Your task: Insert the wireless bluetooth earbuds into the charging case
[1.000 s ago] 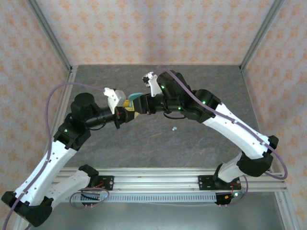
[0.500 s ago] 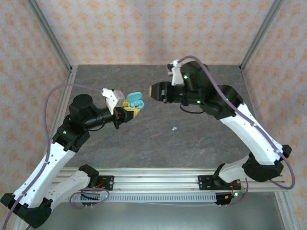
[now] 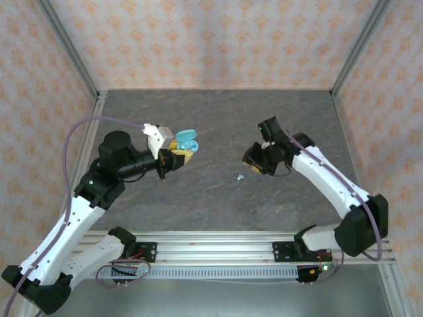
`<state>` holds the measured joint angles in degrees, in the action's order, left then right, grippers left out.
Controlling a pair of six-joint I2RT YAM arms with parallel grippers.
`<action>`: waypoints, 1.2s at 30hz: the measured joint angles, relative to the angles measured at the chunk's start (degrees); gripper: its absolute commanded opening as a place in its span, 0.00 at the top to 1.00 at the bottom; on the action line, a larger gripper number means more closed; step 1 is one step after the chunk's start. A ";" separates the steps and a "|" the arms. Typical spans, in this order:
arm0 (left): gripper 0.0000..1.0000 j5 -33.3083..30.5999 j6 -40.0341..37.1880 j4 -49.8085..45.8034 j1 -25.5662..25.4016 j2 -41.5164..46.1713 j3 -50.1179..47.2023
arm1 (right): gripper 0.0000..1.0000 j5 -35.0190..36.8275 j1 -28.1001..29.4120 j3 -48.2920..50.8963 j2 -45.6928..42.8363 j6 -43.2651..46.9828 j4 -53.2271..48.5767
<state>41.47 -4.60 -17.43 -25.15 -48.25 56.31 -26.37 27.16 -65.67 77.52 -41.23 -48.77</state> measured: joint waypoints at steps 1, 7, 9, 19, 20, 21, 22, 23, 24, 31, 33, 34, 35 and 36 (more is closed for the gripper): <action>0.94 0.00 0.00 -0.09 0.00 0.00 -0.31 | 0.61 -0.35 0.00 1.16 1.11 -0.44 0.31; 0.94 0.00 0.02 -1.05 0.00 0.24 -1.66 | 0.55 -2.25 0.00 1.38 9.09 -1.86 4.42; 0.94 -0.02 0.02 -1.29 0.00 0.57 -2.23 | 0.53 -2.16 0.00 1.38 11.85 -2.23 5.40; 0.94 -0.24 0.02 -1.75 0.00 2.54 -3.67 | 0.47 -2.16 0.02 1.16 22.38 -2.29 8.76; 0.94 -0.26 0.02 -1.79 0.00 2.69 -3.76 | 0.47 -2.14 0.04 1.16 23.26 -2.27 9.09; 0.94 -0.35 0.02 -1.84 0.00 2.89 -3.91 | 0.46 -2.12 0.07 1.09 24.22 -2.27 9.38; 0.94 -0.46 0.02 -2.01 0.00 3.17 -4.13 | 0.46 -1.99 0.07 0.85 25.14 -2.21 9.42; 0.94 -0.50 0.04 -2.19 0.00 3.41 -4.31 | 0.45 -1.88 0.15 0.46 25.90 -2.05 9.40; 0.94 -0.68 0.02 -2.56 0.00 3.74 -4.44 | 0.45 -1.66 0.17 -0.24 26.88 -1.86 9.38; 0.94 -2.36 -0.04 -4.17 0.00 6.38 -5.18 | 0.45 0.76 0.44 -7.89 31.76 1.49 7.72; 0.94 -2.86 -0.42 -4.70 0.00 6.78 -5.16 | 0.45 1.18 0.55 -9.53 32.68 2.38 7.65; 0.94 -3.02 -0.59 -5.07 0.00 6.88 -5.16 | 0.45 1.33 0.68 -10.19 32.96 2.80 7.61; 0.94 -3.08 -0.79 -5.35 0.00 6.93 -5.16 | 0.45 1.49 0.85 -10.80 33.22 3.13 7.43; 0.94 -3.23 -1.09 -5.70 0.00 6.93 -5.16 | 0.45 1.51 1.14 -11.52 33.53 3.54 7.17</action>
<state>38.24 -5.69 -23.14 -25.15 -41.32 51.16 -24.86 28.29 -77.19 111.04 -37.69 -41.60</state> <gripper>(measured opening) 0.277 0.550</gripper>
